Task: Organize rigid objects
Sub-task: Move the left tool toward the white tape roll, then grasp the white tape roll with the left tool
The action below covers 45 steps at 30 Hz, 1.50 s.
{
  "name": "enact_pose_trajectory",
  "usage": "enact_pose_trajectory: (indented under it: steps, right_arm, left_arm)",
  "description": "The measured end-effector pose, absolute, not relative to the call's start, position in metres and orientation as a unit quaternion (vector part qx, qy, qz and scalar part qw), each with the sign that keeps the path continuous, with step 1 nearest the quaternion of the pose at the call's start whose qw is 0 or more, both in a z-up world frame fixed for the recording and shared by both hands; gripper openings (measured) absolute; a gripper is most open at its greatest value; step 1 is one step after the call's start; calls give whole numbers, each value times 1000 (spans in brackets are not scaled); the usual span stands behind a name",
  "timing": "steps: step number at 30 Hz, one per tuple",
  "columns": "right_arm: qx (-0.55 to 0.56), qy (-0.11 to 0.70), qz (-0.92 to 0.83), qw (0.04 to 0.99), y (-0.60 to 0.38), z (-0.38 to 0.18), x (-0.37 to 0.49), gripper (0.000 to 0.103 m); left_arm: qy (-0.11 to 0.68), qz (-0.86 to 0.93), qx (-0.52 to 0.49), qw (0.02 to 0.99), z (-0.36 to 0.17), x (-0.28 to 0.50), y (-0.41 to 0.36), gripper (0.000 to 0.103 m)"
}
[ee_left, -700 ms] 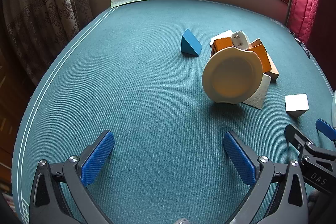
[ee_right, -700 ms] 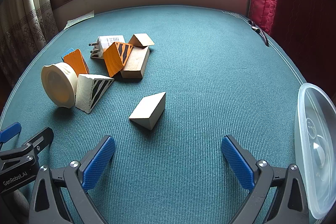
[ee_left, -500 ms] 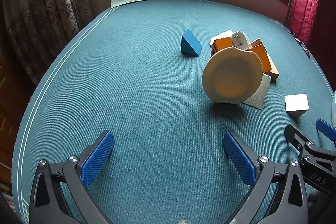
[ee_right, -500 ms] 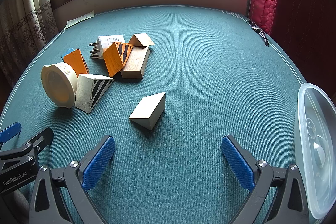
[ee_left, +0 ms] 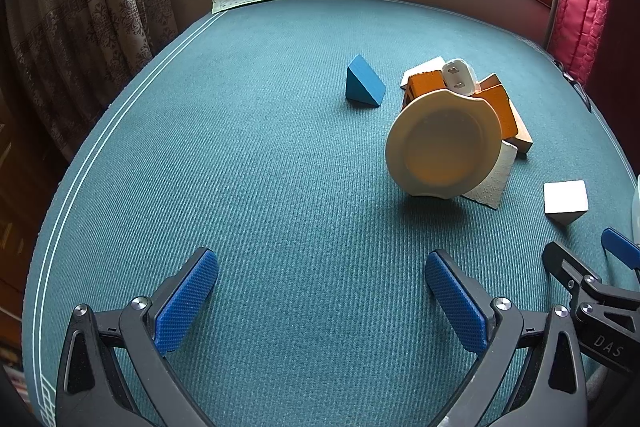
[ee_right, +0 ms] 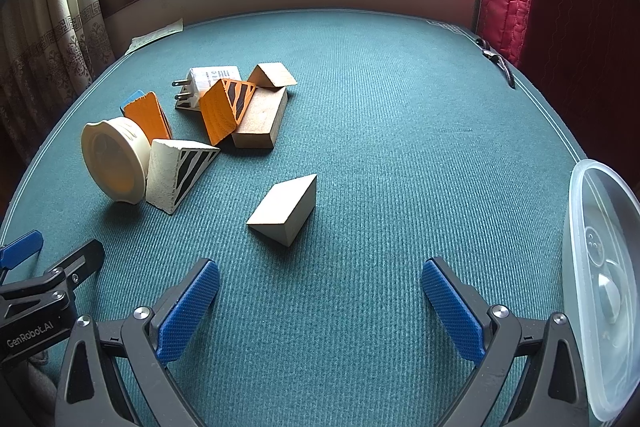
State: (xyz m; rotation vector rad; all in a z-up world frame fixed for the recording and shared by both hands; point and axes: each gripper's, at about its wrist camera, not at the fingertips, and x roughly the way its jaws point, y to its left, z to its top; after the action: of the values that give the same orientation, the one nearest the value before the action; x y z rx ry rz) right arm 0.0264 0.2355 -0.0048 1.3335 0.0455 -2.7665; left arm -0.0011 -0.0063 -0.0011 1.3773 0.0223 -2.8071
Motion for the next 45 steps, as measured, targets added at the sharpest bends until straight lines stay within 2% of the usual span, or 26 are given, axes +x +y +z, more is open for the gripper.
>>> enact_pose_trajectory:
  steps: [10, 23, 34, 45]
  right_arm:
    - [444, 38, -892, 76, 238, -5, 23, 103]
    - [443, 38, -892, 79, 237, -6, 23, 103]
    - [441, 25, -893, 85, 239, -5, 25, 103]
    - [440, 21, -893, 87, 242, -5, 24, 103]
  left_arm:
    - [6, -897, 442, 7, 0, -2, -5, 103]
    - [9, -897, 442, -23, 5, -3, -1, 103]
    - [34, -909, 412, -42, 29, -20, 21, 103]
    - [32, -911, 409, -38, 22, -43, 35, 103]
